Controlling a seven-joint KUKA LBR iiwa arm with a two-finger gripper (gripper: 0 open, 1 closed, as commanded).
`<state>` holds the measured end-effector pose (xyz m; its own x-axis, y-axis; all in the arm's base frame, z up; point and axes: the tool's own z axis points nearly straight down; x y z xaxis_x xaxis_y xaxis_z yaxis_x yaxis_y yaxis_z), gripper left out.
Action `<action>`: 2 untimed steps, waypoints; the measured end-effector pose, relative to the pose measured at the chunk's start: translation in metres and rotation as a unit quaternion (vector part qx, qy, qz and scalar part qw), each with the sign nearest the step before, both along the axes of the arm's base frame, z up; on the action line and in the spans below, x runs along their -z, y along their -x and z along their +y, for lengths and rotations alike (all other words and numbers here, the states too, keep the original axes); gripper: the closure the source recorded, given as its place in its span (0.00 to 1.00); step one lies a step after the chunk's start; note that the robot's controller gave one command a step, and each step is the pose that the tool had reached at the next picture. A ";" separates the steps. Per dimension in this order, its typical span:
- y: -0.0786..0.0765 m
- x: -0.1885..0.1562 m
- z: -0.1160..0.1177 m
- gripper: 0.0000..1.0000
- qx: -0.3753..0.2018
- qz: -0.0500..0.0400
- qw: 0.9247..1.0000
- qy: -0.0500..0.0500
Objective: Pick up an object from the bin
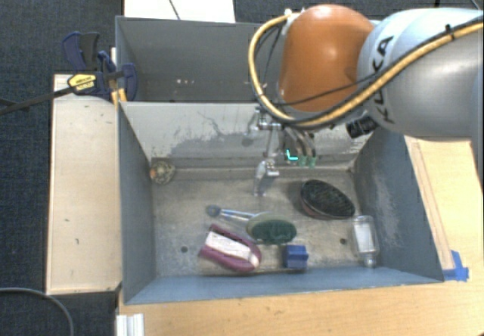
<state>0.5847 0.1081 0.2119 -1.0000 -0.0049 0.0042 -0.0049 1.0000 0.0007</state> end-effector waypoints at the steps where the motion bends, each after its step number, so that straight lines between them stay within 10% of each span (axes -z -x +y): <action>1: 0.030 0.131 -0.014 0.00 -0.009 -0.001 1.000 -0.002; 2: 0.030 0.131 -0.016 1.00 -0.007 -0.002 1.000 0.000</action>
Offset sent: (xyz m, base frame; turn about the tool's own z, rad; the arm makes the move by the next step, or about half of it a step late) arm -0.0301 -0.0168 -0.1315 -0.0201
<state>0.5550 0.0917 0.0809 -0.9998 -0.0191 -0.0003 -0.0191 0.9998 0.0012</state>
